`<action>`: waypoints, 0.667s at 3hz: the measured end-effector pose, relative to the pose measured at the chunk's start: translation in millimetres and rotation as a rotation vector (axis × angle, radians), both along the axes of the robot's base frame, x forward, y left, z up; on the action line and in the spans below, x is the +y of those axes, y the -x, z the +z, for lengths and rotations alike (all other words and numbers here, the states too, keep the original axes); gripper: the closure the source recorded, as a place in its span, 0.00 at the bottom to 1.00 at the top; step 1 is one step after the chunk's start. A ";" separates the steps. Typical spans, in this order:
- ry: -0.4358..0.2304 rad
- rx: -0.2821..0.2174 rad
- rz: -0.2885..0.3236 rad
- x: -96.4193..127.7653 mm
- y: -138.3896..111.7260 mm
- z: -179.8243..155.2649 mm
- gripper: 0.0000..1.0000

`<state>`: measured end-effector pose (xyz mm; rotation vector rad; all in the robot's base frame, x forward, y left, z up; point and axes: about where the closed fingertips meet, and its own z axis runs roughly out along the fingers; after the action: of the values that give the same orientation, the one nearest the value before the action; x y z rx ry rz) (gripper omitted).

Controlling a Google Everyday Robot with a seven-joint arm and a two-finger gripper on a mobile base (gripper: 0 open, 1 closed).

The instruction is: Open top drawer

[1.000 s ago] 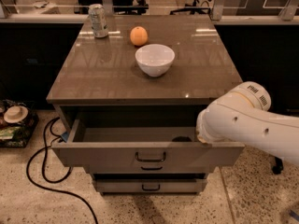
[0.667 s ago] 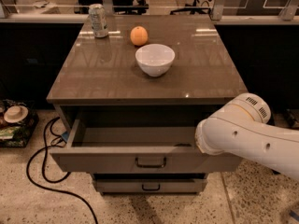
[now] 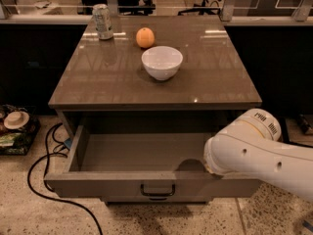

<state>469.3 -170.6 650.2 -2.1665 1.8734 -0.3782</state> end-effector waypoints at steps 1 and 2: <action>0.030 0.044 -0.005 3.1 27.4 -2.7 1.00; 0.030 0.044 -0.005 3.1 27.4 -2.7 1.00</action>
Offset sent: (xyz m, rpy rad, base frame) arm -0.0907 0.0100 0.0091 -0.1360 0.1522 -0.0156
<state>441.9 -167.5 647.5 -2.2071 1.9092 -0.3647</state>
